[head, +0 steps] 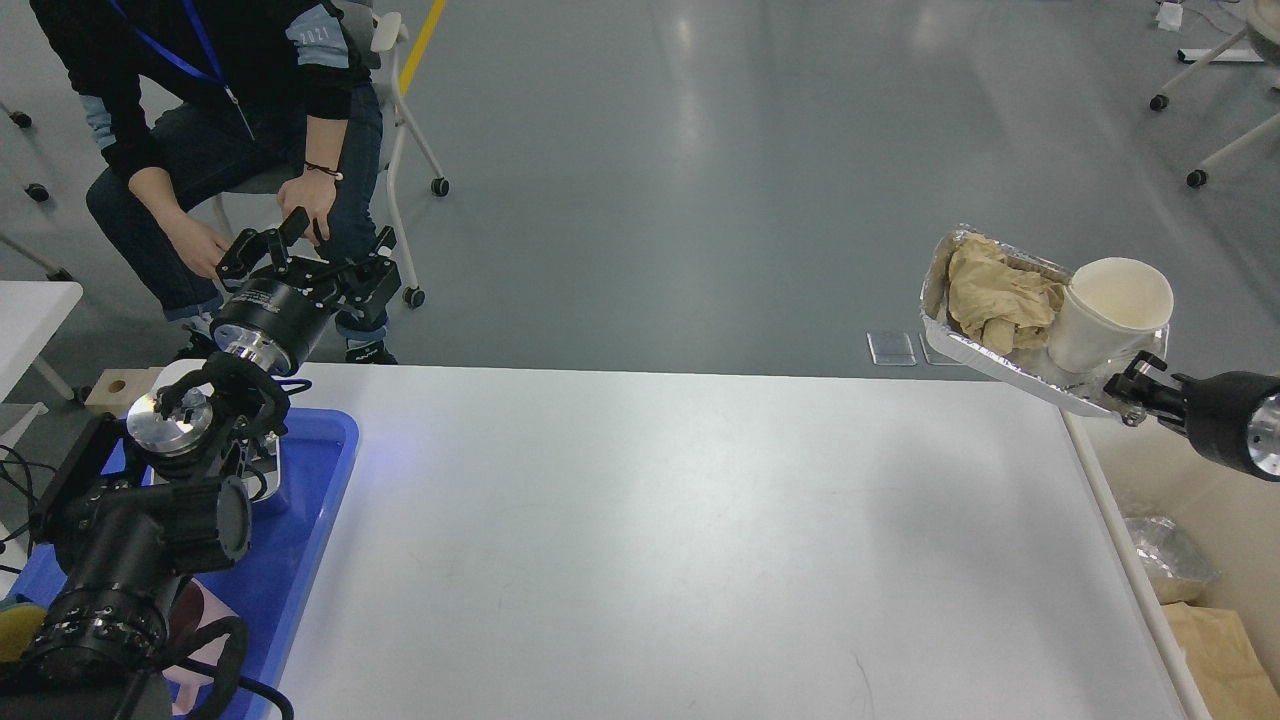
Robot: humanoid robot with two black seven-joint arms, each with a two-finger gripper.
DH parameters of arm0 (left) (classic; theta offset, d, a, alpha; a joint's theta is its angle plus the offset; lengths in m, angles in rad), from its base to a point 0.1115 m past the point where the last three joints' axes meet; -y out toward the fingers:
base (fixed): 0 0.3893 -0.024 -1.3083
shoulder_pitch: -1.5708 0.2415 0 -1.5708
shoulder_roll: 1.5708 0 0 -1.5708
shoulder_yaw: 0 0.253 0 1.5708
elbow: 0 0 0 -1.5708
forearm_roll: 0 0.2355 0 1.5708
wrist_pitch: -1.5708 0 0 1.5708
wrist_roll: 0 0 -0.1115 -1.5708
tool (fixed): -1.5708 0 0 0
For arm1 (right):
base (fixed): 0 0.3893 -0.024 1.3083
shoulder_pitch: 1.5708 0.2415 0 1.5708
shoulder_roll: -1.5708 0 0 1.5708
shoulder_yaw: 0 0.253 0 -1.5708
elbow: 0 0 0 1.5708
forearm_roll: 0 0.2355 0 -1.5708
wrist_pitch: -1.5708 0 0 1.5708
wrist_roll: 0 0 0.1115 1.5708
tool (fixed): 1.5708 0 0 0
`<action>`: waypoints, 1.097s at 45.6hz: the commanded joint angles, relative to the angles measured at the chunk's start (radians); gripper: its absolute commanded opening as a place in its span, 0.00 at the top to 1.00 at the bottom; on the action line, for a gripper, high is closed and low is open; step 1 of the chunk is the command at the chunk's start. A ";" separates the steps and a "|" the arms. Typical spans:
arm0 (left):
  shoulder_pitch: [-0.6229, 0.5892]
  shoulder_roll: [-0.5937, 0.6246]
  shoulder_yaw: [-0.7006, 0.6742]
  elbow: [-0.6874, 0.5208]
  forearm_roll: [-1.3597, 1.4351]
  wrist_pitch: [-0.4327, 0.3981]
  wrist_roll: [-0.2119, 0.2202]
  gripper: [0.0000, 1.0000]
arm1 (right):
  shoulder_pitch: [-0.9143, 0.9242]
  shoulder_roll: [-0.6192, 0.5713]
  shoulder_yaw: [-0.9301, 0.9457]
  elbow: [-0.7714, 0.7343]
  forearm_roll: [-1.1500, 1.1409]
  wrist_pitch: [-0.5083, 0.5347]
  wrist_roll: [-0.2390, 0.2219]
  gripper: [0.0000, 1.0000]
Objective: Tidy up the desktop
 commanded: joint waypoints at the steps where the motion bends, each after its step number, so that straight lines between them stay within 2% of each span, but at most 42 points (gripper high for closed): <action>1: 0.001 0.000 0.001 0.001 0.000 0.001 -0.001 0.03 | -0.039 -0.016 0.000 -0.001 0.011 -0.039 0.000 1.00; 10: 0.001 0.000 0.001 0.007 0.018 0.001 -0.003 0.03 | -0.122 -0.025 0.000 -0.026 0.017 -0.085 0.000 1.00; 21: 0.000 0.000 0.003 0.009 0.034 0.003 -0.001 0.03 | -0.197 -0.062 -0.002 -0.044 0.130 -0.169 0.003 1.00; 41: 0.001 0.000 0.023 0.007 0.035 0.003 -0.001 0.03 | -0.315 -0.109 -0.003 -0.055 0.208 -0.372 0.003 1.00; 50: 0.006 0.000 0.024 0.007 0.035 0.004 -0.003 0.03 | -0.358 -0.111 -0.005 -0.090 0.270 -0.395 0.009 1.00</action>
